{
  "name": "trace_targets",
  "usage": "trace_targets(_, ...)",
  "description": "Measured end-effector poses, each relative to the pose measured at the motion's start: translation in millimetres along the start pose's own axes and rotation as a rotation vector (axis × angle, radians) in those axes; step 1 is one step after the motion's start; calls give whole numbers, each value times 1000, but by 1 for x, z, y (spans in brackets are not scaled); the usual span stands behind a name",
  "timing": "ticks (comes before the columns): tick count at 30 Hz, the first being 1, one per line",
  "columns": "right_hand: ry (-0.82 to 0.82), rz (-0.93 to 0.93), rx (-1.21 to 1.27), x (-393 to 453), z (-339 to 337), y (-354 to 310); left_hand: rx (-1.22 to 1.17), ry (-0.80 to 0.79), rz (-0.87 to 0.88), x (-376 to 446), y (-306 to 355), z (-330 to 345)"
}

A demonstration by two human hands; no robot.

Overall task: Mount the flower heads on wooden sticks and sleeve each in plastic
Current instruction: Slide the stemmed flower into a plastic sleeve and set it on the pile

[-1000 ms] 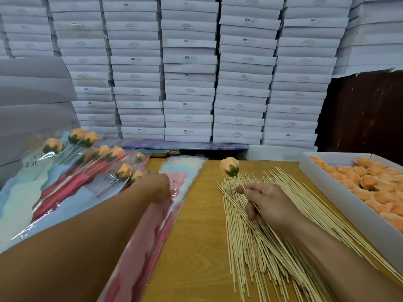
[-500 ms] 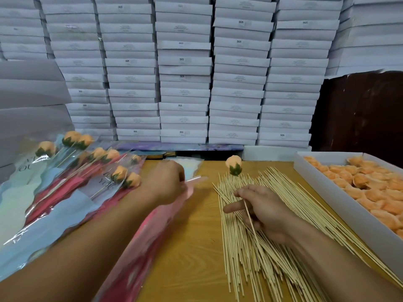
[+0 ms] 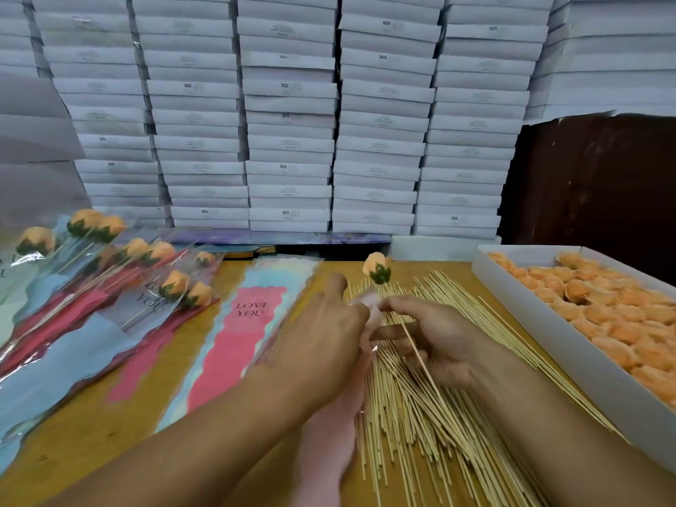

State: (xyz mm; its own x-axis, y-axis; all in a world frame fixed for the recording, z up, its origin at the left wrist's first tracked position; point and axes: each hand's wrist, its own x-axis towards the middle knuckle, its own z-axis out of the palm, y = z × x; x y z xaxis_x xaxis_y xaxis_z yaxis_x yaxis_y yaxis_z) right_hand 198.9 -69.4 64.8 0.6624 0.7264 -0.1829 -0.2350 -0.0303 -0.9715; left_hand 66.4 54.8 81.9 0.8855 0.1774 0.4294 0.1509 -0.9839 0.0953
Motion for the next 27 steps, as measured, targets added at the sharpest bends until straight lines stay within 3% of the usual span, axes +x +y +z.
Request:
trace_targets(7, -37, 24, -78, -1, -5, 0, -59, -23, 26, -4, 4, -3)
trace_targets(12, 59, -11, -69, 1, -9, -4, -41, -105, -26, -3, -3, 3)
trace_targets(17, -7, -32, -143, -2, -10, -2, -192, -214, -68, 6, -9, 11)
trace_targets(22, -101, -94, -65, -7, -5, -4, -421, -52, -447, 24, -33, 9)
trace_targets(25, -159, -137, -51, -10, 0, -4, -844, -80, -728, 27, -57, 18)
trace_targets(27, -199, -156, -72, -11, 3, -3, -1089, -111, -816, 25, -67, 22)
